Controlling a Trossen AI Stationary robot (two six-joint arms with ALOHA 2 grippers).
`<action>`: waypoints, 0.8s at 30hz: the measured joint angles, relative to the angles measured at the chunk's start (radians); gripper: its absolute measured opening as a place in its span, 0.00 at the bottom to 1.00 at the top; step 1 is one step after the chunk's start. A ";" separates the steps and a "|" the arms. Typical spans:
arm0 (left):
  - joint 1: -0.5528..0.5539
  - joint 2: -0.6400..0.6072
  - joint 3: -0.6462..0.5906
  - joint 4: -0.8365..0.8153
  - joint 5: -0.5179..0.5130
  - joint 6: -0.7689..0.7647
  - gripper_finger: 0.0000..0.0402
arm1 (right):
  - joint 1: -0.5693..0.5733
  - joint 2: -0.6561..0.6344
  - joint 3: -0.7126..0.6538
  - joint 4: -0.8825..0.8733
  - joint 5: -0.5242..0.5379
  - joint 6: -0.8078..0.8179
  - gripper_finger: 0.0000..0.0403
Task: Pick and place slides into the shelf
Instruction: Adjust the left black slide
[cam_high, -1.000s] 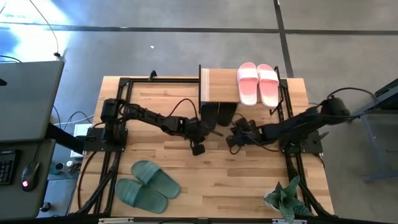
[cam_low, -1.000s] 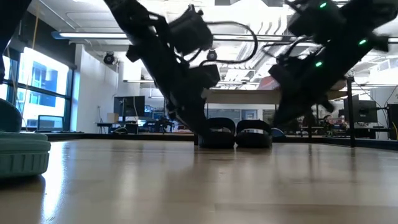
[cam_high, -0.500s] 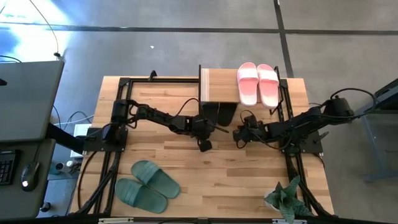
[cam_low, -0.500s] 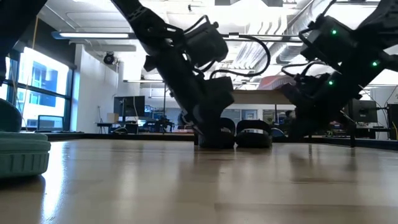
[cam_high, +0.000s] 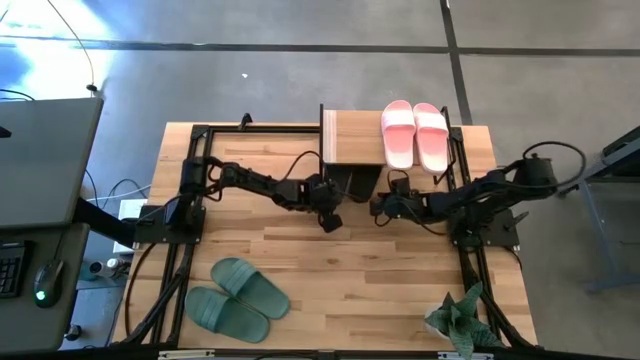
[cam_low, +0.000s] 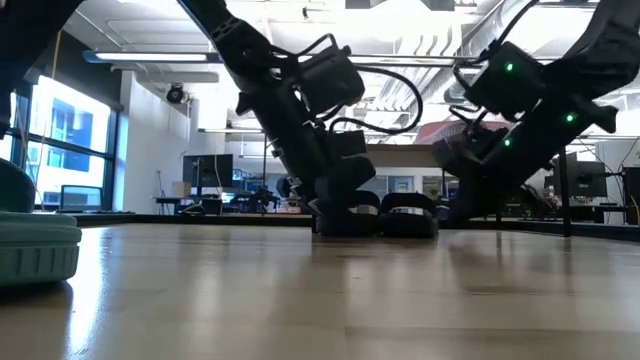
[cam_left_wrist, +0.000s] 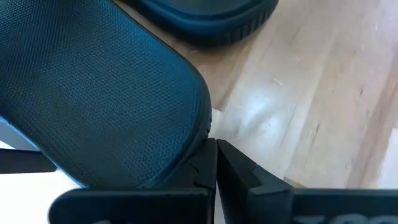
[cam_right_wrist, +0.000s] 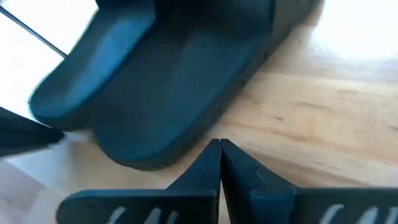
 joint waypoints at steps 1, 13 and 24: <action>0.004 0.000 0.000 0.003 0.006 0.000 0.00 | -0.006 0.014 0.000 0.001 -0.006 0.000 0.00; -0.047 -0.011 0.006 0.018 0.058 -0.005 0.00 | -0.030 0.193 0.024 0.208 0.014 -0.002 0.00; -0.132 -0.012 0.100 -0.030 0.009 0.019 0.00 | -0.048 0.233 0.093 0.200 -0.005 -0.072 0.00</action>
